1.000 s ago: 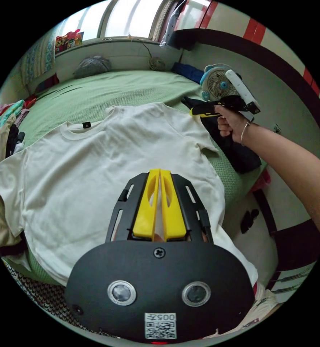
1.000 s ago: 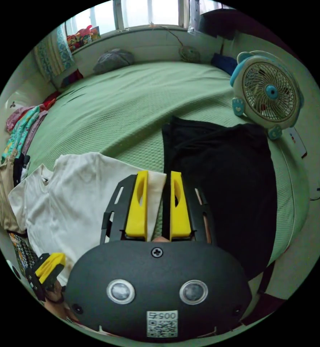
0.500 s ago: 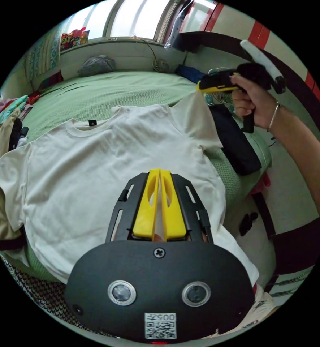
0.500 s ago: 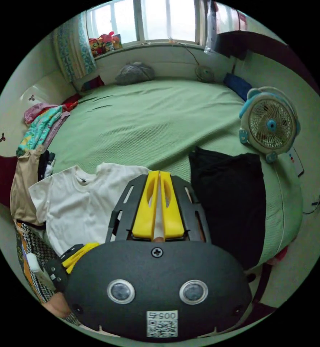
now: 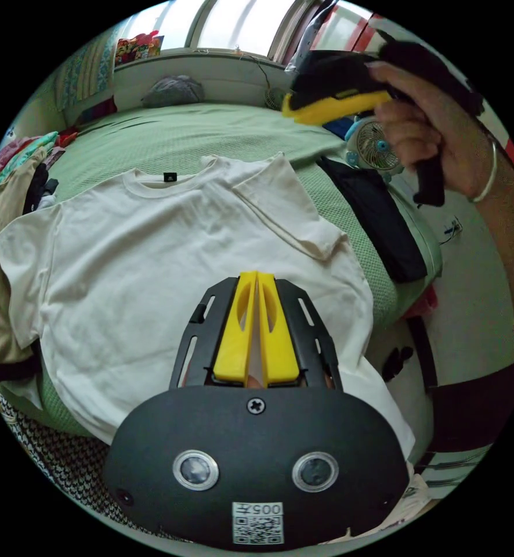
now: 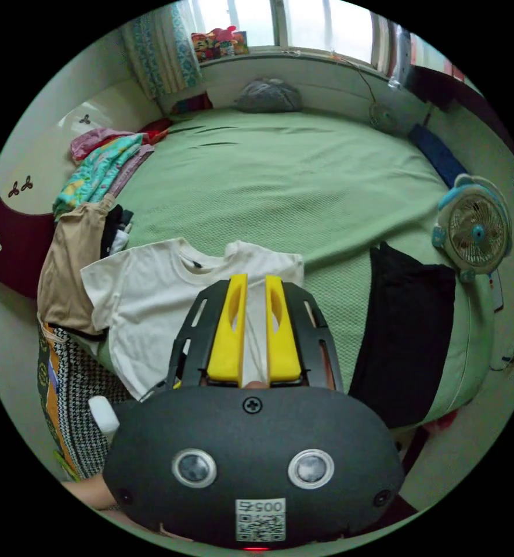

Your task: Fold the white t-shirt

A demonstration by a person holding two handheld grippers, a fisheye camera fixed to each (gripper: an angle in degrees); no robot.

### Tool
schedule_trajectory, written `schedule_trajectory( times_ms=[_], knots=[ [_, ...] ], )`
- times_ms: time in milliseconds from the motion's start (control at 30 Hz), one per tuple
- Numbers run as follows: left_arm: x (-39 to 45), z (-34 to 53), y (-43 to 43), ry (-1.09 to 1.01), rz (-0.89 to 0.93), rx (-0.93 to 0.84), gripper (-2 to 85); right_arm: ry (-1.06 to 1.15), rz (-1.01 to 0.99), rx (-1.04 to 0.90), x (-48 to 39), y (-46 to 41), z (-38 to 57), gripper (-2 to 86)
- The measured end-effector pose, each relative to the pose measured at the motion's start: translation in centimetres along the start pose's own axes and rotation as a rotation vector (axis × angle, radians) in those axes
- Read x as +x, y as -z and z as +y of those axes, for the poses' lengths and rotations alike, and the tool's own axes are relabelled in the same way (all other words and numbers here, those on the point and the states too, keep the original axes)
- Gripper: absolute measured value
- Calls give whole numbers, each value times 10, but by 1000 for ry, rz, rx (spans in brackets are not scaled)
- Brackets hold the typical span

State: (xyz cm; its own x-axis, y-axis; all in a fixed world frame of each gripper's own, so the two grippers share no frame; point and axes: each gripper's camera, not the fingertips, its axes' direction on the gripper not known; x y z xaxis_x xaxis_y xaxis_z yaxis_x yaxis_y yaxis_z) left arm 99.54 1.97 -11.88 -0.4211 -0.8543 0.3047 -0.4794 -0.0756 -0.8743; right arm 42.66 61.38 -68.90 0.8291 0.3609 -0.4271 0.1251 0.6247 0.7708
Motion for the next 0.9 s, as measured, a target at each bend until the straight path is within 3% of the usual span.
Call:
schedule_trajectory(
  times_ms=[267, 433, 700, 900],
  knots=[
    [-12, 0, 7, -16, 11, -6, -6, -71, 20, -114, 60, -51, 47, 50],
    [-20, 2, 12, -13, 17, -11, -5, -159, -119, -134, 75, -79, 64, 53],
    [-32, 7, 23, -50, -27, -34, -6, -53, -26, -145, 49, -99, 52, -10],
    [-55, 8, 34, -10, 97, -26, -6, -117, -7, -128, 59, -100, 45, -16]
  ],
)
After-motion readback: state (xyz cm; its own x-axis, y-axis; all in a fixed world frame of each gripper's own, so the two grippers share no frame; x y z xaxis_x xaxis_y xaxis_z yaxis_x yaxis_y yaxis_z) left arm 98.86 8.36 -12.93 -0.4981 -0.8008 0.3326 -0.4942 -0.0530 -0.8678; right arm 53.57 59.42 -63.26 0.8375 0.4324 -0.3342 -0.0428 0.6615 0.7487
